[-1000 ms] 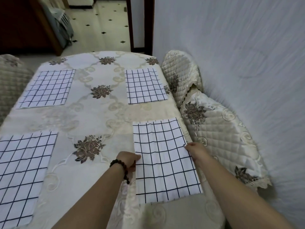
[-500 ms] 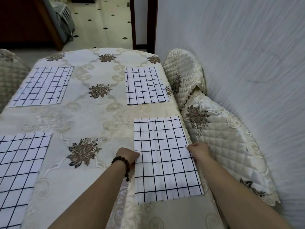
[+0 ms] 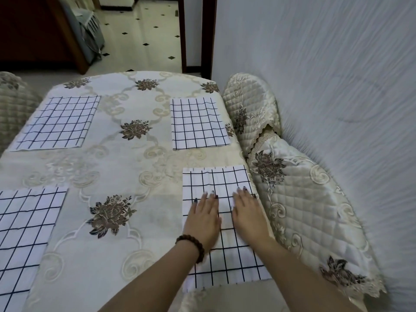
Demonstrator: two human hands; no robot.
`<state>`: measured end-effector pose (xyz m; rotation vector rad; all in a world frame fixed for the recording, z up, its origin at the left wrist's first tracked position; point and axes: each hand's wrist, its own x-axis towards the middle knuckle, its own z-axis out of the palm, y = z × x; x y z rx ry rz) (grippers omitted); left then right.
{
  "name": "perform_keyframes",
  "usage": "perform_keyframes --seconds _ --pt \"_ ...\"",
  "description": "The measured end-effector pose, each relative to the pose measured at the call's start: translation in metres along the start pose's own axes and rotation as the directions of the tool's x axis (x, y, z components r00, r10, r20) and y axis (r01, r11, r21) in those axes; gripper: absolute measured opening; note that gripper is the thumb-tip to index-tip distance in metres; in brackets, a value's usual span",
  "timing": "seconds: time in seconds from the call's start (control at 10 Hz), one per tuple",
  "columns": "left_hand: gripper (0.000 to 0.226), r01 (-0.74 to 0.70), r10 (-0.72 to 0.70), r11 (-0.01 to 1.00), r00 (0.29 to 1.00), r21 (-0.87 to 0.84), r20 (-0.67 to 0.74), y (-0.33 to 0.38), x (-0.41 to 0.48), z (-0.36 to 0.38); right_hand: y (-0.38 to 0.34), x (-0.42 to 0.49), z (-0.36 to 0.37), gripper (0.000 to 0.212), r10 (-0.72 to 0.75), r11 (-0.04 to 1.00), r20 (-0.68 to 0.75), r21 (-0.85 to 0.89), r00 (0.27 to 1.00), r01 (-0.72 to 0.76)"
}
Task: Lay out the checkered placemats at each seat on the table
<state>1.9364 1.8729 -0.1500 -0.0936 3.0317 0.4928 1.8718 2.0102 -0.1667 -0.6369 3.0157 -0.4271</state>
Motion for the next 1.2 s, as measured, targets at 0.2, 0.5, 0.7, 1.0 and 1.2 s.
perform_keyframes --seconds 0.2,0.5,0.7,1.0,1.2 --pt "0.088 -0.004 -0.012 0.993 0.991 0.115 0.135 -0.015 0.003 0.034 0.01 -0.012 0.033 0.067 0.03 0.994 0.097 -0.112 0.995 -0.019" --pt "0.081 0.031 -0.044 0.99 0.995 0.135 0.095 -0.041 0.008 0.028 0.025 -0.016 0.024 0.096 0.095 0.988 0.13 -0.133 0.987 -0.078" --pt "0.081 0.022 -0.032 0.997 0.992 0.08 0.124 -0.047 0.01 0.026 0.022 -0.016 0.02 0.086 0.104 0.987 0.155 -0.136 0.982 -0.083" --pt "0.039 0.212 -0.519 0.378 0.855 -0.901 -0.017 -0.076 -0.021 -0.05 0.008 -0.008 -0.012 0.055 0.181 0.877 0.149 0.423 0.972 -0.228" --pt "0.025 0.01 -0.714 0.133 0.694 -0.991 -0.089 -0.105 -0.116 -0.089 -0.051 -0.043 -0.042 0.028 0.308 0.497 0.138 0.82 0.941 -0.283"
